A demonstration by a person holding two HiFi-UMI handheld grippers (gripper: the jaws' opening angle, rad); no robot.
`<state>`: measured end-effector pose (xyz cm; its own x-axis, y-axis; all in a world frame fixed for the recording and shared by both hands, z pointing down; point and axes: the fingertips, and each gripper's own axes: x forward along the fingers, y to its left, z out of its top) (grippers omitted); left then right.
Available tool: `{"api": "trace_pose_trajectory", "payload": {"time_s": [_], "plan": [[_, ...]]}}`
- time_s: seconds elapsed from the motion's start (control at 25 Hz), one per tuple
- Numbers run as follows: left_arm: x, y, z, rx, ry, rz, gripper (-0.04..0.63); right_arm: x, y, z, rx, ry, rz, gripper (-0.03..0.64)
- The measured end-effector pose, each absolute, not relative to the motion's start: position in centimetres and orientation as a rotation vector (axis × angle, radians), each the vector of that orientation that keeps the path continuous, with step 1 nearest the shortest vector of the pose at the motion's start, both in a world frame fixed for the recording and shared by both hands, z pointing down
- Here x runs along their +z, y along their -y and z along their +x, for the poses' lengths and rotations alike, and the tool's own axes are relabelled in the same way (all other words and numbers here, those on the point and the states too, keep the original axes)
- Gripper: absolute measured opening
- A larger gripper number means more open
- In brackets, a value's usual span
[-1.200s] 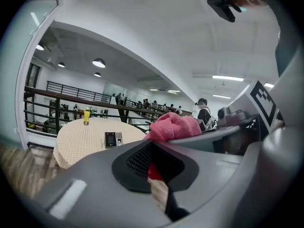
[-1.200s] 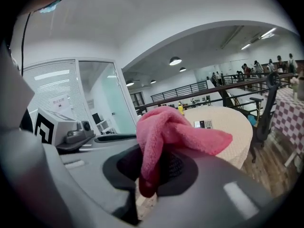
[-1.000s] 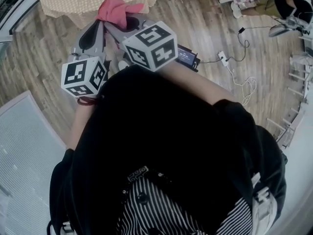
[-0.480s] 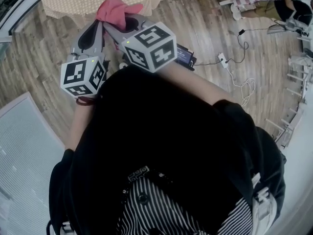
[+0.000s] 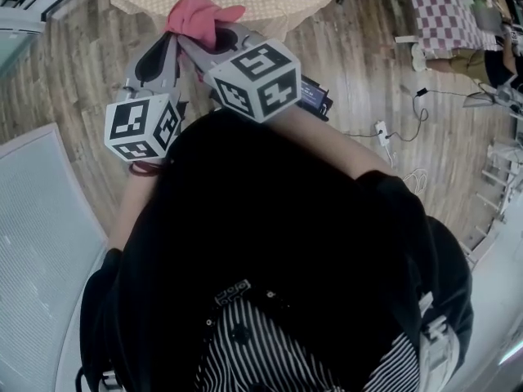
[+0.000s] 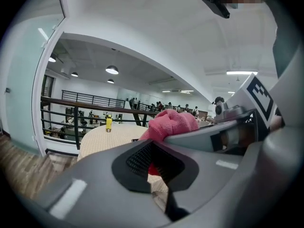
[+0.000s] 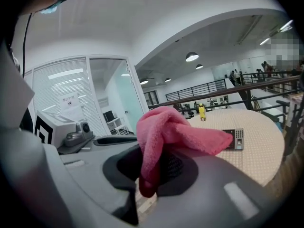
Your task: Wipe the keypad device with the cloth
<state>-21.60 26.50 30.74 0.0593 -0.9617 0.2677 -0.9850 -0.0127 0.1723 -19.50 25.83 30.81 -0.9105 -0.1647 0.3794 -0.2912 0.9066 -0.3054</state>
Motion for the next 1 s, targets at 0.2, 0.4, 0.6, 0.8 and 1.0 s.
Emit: {"api": "trace_pose_trajectory", "payload": {"time_s": [0.2, 0.4, 0.6, 0.8, 1.0], "plan": [[31.0, -23.7, -23.1, 0.115, 1.977, 2.008, 0.002, 30.9, -22.8, -21.2, 0.523, 2.725, 0.303, 0.061], [31.4, -19.8, -23.3, 0.135, 1.974, 2.011, 0.002, 31.3, -18.8, -21.4, 0.522, 2.720, 0.291, 0.061], [31.2, -14.5, -23.3, 0.143, 1.969, 2.017, 0.002, 31.0, -13.5, -21.5, 0.533, 2.722, 0.298, 0.063], [31.0, -10.0, -23.1, 0.160, 1.975, 1.991, 0.002, 31.2, -8.7, -21.5, 0.554, 2.720, 0.265, 0.063], [30.2, -5.3, -23.6, 0.181, 2.010, 1.927, 0.002, 30.0, -3.9, -22.0, 0.568, 2.724, 0.190, 0.061]]}}
